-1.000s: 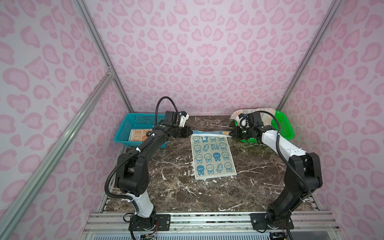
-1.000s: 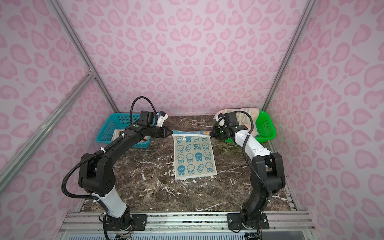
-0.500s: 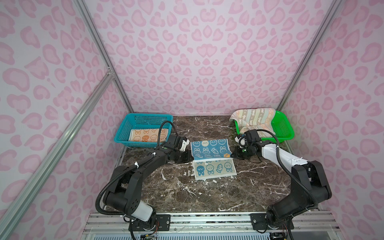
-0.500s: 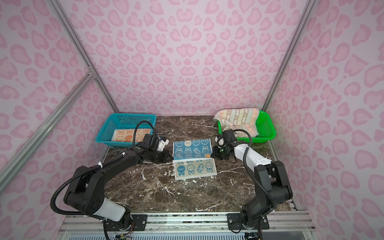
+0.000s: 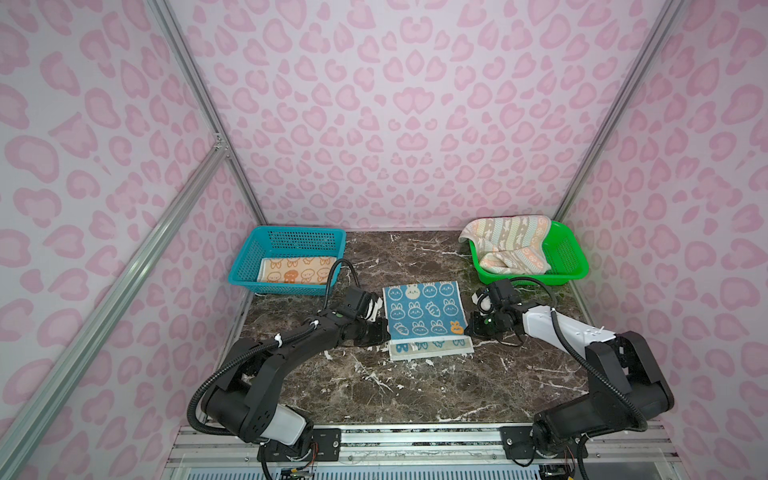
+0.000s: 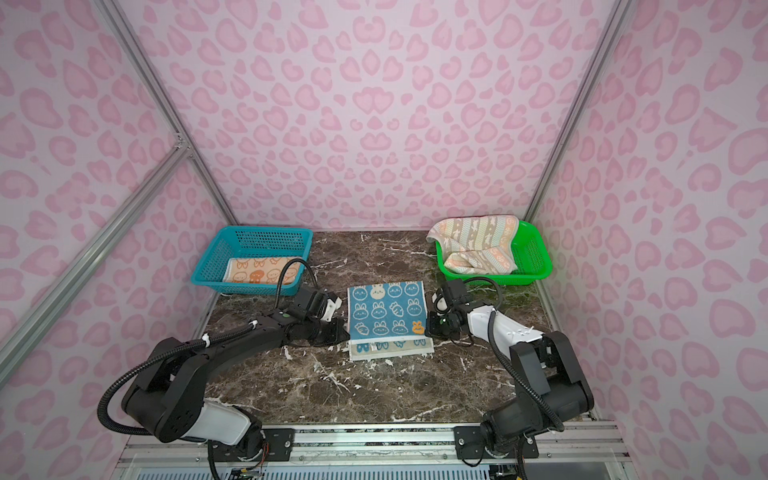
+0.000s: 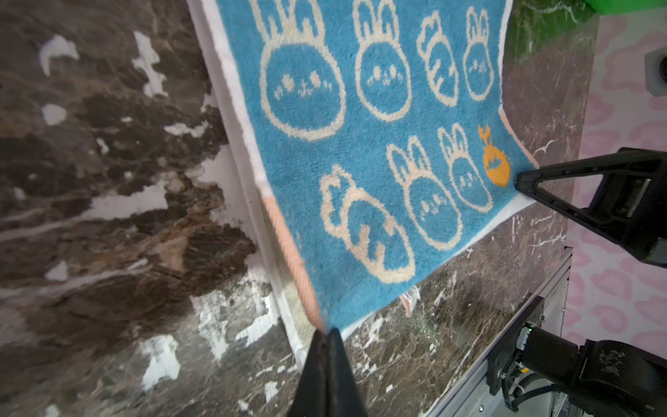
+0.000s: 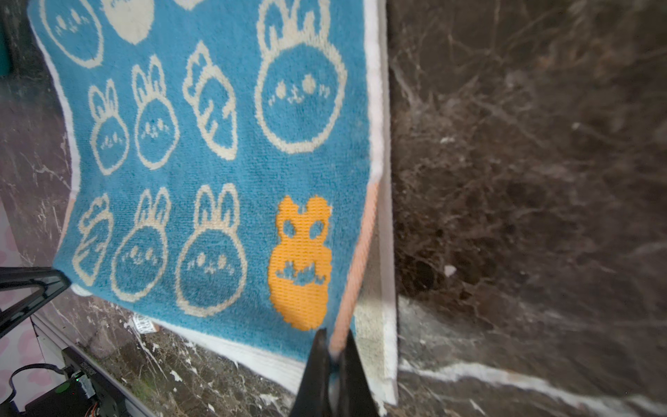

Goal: Fold and stack the towels
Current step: 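Lower the blue towel flat onto the table with both grippers, drawing it toward the robot, then release the towel's nearer edge and move both grippers to its farther edge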

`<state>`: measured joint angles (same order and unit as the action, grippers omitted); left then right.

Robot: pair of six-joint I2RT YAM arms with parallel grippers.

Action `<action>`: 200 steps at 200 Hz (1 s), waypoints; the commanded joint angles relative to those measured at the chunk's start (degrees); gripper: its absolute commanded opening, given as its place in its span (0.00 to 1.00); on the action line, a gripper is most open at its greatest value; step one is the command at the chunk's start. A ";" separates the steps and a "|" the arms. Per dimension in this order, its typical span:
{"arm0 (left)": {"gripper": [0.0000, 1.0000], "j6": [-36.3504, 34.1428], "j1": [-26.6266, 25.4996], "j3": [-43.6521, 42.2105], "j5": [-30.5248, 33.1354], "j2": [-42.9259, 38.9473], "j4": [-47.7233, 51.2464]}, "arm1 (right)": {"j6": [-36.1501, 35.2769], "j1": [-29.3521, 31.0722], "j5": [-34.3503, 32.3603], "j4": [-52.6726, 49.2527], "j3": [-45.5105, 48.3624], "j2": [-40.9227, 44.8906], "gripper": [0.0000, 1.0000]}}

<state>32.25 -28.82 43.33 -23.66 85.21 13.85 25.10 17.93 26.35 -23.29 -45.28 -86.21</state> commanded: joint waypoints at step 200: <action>0.03 5.20 -4.70 -3.79 2.67 0.38 -1.09 | 5.35 4.78 -7.49 0.19 7.90 4.86 0.00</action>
<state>36.40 -33.12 40.34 -21.67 83.09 14.63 29.26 22.31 19.94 -23.70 -39.13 -79.44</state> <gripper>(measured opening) 0.050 0.054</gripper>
